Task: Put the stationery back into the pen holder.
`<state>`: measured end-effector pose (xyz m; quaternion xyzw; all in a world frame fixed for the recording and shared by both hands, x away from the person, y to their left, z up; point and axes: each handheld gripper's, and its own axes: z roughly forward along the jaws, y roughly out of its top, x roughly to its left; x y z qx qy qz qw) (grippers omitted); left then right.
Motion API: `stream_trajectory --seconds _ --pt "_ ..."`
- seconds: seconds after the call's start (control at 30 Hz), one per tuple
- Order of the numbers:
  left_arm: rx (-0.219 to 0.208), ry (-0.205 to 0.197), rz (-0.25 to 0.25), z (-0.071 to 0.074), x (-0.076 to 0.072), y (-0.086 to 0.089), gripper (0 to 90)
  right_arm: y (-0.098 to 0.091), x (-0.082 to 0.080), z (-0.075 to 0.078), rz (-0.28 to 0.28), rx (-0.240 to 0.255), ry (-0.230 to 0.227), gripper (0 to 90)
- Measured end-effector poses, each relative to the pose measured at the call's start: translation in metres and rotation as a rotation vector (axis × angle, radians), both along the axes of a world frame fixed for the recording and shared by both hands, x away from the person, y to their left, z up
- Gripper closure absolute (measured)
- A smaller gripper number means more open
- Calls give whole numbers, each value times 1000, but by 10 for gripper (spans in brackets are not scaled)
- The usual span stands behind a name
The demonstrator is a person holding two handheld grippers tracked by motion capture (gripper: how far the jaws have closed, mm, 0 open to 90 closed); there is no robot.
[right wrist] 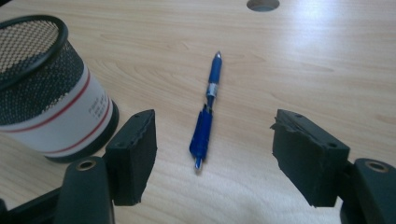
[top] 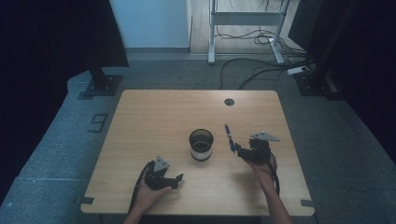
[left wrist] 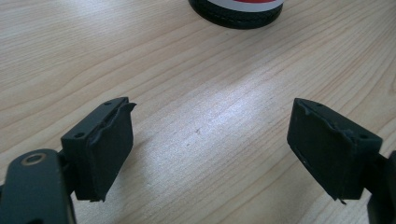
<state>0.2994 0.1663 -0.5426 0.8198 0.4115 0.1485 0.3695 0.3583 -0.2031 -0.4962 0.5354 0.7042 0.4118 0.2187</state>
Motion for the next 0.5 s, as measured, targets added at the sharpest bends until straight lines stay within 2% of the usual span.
stream_trajectory --seconds 0.2,0.27,0.5 --pt "-2 3 -3 0 0 0 149 4 10 3 9 -1 2 321" --pt "-8 12 -4 -2 -1 1 149 8 17 6 18 16 -6 346" --pt "-14 10 -6 -1 -1 1 150 15 31 8 13 -1 -9 365"
